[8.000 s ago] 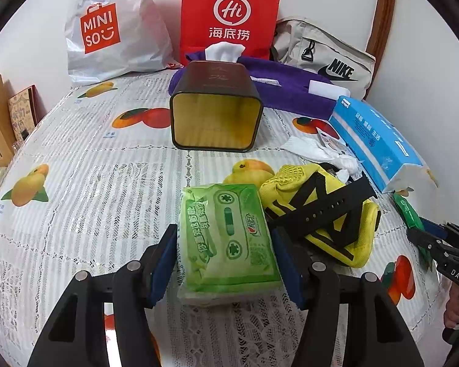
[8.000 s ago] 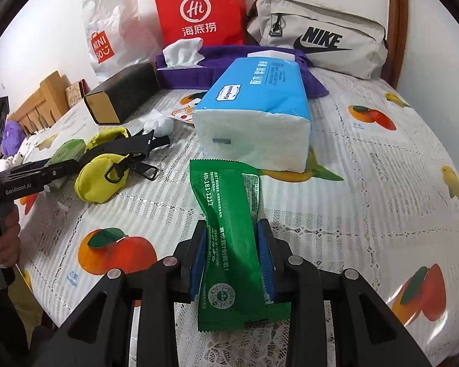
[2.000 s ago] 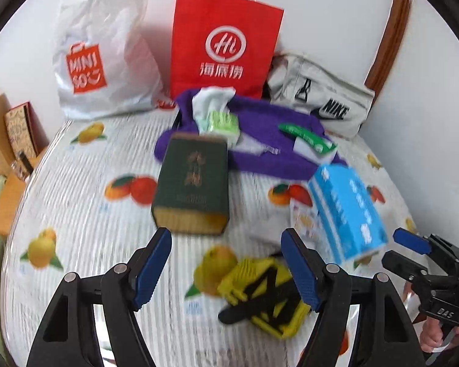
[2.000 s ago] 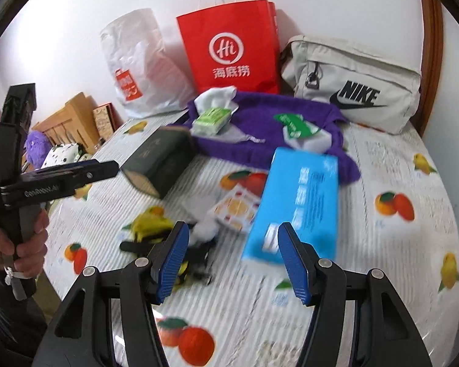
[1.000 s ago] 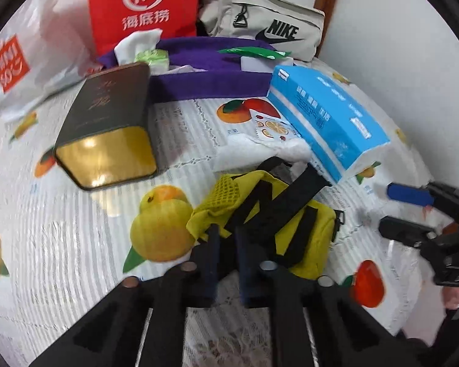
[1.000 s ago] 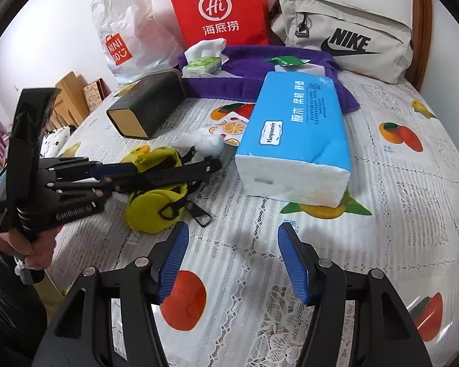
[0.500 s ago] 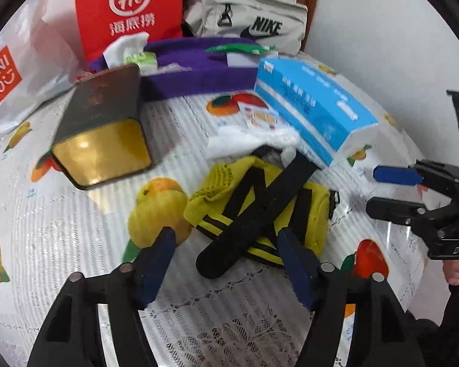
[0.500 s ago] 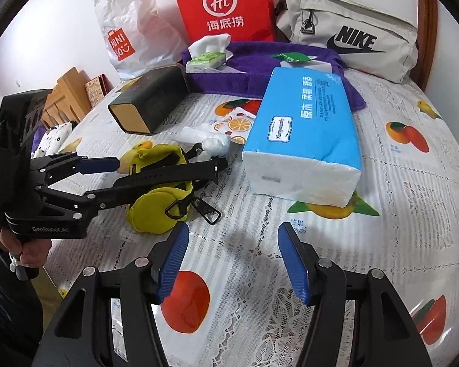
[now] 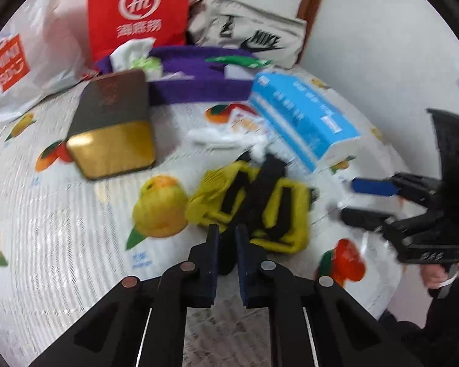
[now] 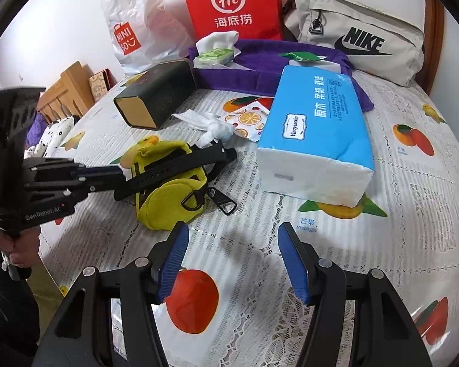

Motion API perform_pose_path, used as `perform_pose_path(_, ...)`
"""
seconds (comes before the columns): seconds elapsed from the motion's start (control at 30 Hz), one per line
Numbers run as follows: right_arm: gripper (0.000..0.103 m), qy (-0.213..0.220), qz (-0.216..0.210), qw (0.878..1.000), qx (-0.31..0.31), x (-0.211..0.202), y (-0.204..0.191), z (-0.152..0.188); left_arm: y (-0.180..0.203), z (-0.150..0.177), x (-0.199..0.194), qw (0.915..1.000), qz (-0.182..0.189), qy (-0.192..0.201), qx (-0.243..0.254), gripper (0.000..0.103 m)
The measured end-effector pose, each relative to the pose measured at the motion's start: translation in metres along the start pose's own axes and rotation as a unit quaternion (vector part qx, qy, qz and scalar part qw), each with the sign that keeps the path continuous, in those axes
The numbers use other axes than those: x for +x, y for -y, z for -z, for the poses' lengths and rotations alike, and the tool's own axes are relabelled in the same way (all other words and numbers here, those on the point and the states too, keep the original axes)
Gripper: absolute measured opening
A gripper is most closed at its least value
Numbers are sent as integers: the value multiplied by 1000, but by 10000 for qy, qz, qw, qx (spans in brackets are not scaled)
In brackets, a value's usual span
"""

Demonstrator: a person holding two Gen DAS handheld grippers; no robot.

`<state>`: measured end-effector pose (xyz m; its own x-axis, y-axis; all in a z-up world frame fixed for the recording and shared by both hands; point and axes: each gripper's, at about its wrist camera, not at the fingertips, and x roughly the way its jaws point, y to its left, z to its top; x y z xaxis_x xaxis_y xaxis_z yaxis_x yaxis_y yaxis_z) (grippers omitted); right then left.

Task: Organize soft objects
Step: 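Lower the left tool onto the black watch strap on the yellow bag and close, then lift the black watch strap off the yellow bag with the left tool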

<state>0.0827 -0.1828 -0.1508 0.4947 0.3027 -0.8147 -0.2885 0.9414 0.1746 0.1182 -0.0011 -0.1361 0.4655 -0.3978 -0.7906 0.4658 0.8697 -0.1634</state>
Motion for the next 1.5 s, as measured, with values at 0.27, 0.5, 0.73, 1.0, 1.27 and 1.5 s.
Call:
perform_pose_path(0.27,60,23,7,10000,44,-3,5,0,25,-23,31,9979,-8,-225,602,36)
perform_pose_path(0.5,60,-8,-12,10000,90,0,8,0,25,-21,47,9971,-94,-370,662,32)
perform_pose_path(0.73,60,-13,-36,10000,63,-1,6,1,25,-22,42,9967,-77,-401,702,23)
perform_pose_path(1.0,60,-57,-58,10000,34,1,3,1,27,-25,52,9967,-142,-355,719,21)
perform_pose_path(1.27,60,-26,-98,9999,9,-3,-3,-4,30,-30,17,9985,-47,1,544,20)
perform_pose_path(1.5,60,44,-235,9994,231,0,-16,-16,5,-18,-11,9994,-232,216,104,20)
